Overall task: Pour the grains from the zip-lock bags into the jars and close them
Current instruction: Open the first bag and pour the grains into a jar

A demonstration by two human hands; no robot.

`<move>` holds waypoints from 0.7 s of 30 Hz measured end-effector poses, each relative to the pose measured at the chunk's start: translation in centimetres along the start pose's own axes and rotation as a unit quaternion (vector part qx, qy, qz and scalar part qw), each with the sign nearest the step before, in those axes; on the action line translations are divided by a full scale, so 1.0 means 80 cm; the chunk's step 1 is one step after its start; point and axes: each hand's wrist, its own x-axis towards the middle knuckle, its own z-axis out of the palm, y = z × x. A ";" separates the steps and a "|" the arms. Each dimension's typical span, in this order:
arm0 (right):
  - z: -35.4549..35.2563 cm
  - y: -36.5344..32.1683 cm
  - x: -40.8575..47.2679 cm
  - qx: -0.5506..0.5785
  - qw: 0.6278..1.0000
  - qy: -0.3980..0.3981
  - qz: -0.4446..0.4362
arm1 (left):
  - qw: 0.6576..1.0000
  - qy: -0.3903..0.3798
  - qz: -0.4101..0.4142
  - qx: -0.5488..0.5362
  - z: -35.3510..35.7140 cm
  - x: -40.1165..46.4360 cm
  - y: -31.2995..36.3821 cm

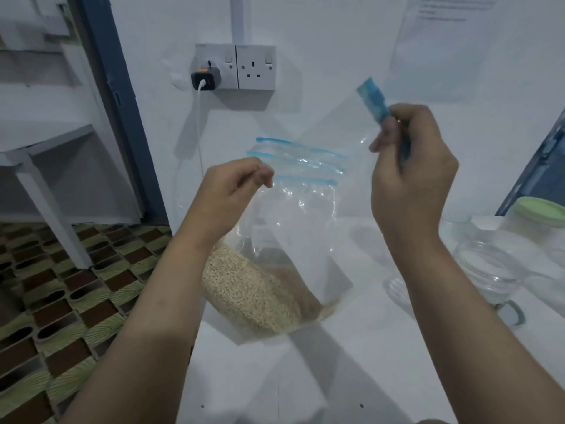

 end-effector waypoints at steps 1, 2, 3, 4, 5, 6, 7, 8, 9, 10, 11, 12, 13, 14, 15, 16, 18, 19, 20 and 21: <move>0.001 0.002 -0.005 0.004 1.000 -0.002 0.004 | 1.000 0.006 -0.004 0.005 0.003 -0.004 -0.006; 0.002 0.004 -0.010 0.006 1.000 -0.006 0.006 | 1.000 0.013 -0.010 0.012 0.006 -0.009 -0.013; 0.005 0.006 -0.014 0.007 1.000 -0.010 0.008 | 1.000 0.015 -0.017 0.017 0.009 -0.016 -0.021; 0.007 0.008 -0.018 0.008 1.000 -0.014 0.010 | 0.999 0.011 -0.023 0.021 0.010 -0.025 -0.030; 0.008 0.009 -0.022 0.009 1.000 -0.017 0.011 | 0.999 0.004 -0.027 0.029 0.011 -0.036 -0.041; 0.010 0.011 -0.024 0.010 1.000 -0.018 0.011 | 0.999 -0.004 -0.034 0.041 0.012 -0.049 -0.053; 0.011 0.012 -0.026 0.011 1.000 -0.018 0.009 | 0.997 -0.007 -0.053 0.051 0.012 -0.065 -0.066; 0.011 0.012 -0.028 0.010 1.000 -0.018 0.006 | 0.995 -0.006 -0.085 0.057 0.012 -0.081 -0.079; 0.011 0.012 -0.029 0.009 1.000 -0.018 0.002 | 0.990 -0.004 -0.126 0.062 0.011 -0.098 -0.091; 0.011 0.012 -0.029 0.008 1.000 -0.019 -0.003 | 0.983 -0.002 -0.170 0.070 0.011 -0.111 -0.102; 0.011 0.011 -0.030 0.009 1.000 -0.020 -0.006 | 0.975 0.002 -0.212 0.074 0.012 -0.122 -0.110; 0.011 0.010 -0.031 0.010 1.000 -0.022 -0.011 | 0.964 0.006 -0.253 0.078 0.013 -0.130 -0.114; 0.011 0.009 -0.031 0.012 1.000 -0.023 -0.015 | 0.951 0.015 -0.298 0.085 0.014 -0.134 -0.114; 0.011 0.007 -0.032 0.012 0.999 -0.025 -0.019 | 0.933 0.029 -0.346 0.093 0.014 -0.135 -0.112; 0.011 0.006 -0.034 0.011 0.999 -0.026 -0.023 | 0.913 0.039 -0.393 0.104 0.012 -0.135 -0.111; 0.011 0.004 -0.035 0.010 0.999 -0.027 -0.025 | 0.892 0.040 -0.434 0.119 0.010 -0.135 -0.111; 0.010 0.001 -0.036 0.010 0.999 -0.028 -0.028 | 0.869 0.013 -0.477 0.133 0.001 -0.131 -0.111; 0.009 0.000 -0.037 0.011 0.999 -0.028 -0.027 | 0.867 0.000 -0.482 0.124 -0.003 -0.128 -0.112; 0.009 -0.002 -0.038 0.011 0.999 -0.028 -0.025 | 0.869 -0.003 -0.484 0.105 -0.006 -0.124 -0.111; 0.008 -0.003 -0.038 0.012 0.999 -0.028 -0.022 | 0.871 0.006 -0.485 0.076 -0.008 -0.121 -0.108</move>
